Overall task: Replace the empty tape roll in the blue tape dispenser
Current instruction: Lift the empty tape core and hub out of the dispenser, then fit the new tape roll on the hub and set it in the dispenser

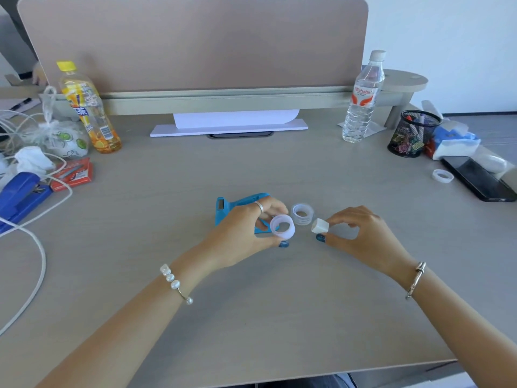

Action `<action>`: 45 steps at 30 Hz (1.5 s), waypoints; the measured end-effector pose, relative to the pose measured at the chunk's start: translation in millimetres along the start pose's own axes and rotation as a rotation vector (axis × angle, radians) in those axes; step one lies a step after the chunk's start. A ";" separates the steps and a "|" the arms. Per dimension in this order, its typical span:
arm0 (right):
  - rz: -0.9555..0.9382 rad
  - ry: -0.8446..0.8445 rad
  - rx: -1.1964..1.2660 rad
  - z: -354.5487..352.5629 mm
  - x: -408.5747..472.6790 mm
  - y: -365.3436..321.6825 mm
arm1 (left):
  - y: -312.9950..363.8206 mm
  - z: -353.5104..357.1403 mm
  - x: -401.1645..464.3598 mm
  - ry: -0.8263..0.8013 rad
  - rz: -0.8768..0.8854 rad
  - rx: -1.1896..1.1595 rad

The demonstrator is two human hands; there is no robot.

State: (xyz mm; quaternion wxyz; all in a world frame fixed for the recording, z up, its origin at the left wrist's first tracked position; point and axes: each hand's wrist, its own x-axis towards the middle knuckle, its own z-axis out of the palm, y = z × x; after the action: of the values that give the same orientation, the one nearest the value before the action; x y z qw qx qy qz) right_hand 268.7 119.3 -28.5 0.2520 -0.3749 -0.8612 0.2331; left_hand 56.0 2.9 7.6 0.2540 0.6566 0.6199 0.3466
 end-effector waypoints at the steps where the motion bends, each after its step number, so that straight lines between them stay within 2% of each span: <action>1: 0.020 -0.002 -0.028 -1.9 1.1 4.3 | 0.3 -0.2 1.0 0.012 -0.005 -0.017; 6: 0.150 0.019 -0.133 -4.1 7.8 21.2 | 1.0 1.8 3.8 0.030 -0.027 -0.032; 10: 0.209 0.027 -0.128 -3.8 10.1 23.8 | -1.7 9.7 3.5 0.009 -0.031 -0.008; 16: 0.178 -0.049 -0.082 -7.5 10.3 18.9 | -8.0 14.1 4.1 0.007 -0.039 0.051; 24: 0.205 -0.009 -0.058 -7.7 13.4 21.1 | -8.4 47.2 17.6 -0.029 0.000 0.201; 32: 0.206 -0.004 -0.054 -11.3 12.5 24.8 | 2.1 78.2 38.2 -0.065 0.010 0.173; 38: 0.194 0.040 -0.007 -13.1 11.7 23.8 | 6.0 58.6 50.8 0.134 0.133 0.319; 43: 0.181 0.022 0.032 -14.8 14.0 21.6 | 4.3 46.6 87.1 -0.172 -0.037 0.612; 45: 0.182 0.022 0.044 -14.8 13.9 21.2 | 8.1 43.1 94.5 -0.241 -0.095 0.655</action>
State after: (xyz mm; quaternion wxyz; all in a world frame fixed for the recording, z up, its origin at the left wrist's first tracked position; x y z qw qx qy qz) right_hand 280.6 146.0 -26.1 0.2476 -0.4483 -0.8154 0.2697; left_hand 93.6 99.8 -0.2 0.1171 0.7099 0.6935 0.0373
